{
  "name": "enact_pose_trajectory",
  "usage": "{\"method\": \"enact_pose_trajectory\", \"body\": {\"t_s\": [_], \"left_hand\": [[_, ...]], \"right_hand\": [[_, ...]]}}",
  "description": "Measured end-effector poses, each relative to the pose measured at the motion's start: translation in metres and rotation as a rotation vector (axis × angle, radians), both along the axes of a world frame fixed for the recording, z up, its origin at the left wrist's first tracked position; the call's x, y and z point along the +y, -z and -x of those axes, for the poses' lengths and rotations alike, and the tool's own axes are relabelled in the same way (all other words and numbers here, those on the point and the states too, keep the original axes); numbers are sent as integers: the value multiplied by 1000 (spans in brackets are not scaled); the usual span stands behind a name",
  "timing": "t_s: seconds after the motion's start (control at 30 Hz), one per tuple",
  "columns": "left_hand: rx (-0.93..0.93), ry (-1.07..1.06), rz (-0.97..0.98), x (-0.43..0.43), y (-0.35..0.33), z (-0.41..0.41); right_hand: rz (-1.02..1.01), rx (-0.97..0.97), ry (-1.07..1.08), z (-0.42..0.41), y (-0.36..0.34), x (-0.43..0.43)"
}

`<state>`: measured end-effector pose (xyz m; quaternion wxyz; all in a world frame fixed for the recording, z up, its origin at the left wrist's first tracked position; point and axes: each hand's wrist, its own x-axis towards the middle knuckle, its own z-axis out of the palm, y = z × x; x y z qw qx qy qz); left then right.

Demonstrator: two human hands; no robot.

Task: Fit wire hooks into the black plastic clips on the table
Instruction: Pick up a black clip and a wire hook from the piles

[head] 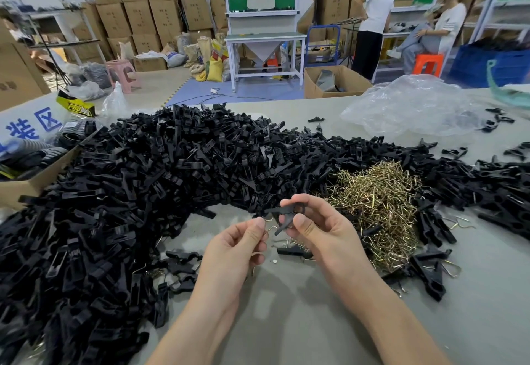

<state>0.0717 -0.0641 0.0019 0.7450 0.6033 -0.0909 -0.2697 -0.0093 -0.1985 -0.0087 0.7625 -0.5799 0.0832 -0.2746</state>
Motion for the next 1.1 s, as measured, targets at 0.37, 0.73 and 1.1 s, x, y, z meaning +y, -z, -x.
{"method": "enact_pose_trajectory", "body": {"t_s": [0.37,0.73,1.1], "left_hand": [[149,22,96,-2,-6,11],[283,17,191,-2,-11,12],[247,39,170,-1,-10,14]], "right_hand": [[114,71,2,2,0,4],[-103,-40,-40,-2,-2,5],[-23,10,-55,-2,1,9]]}}
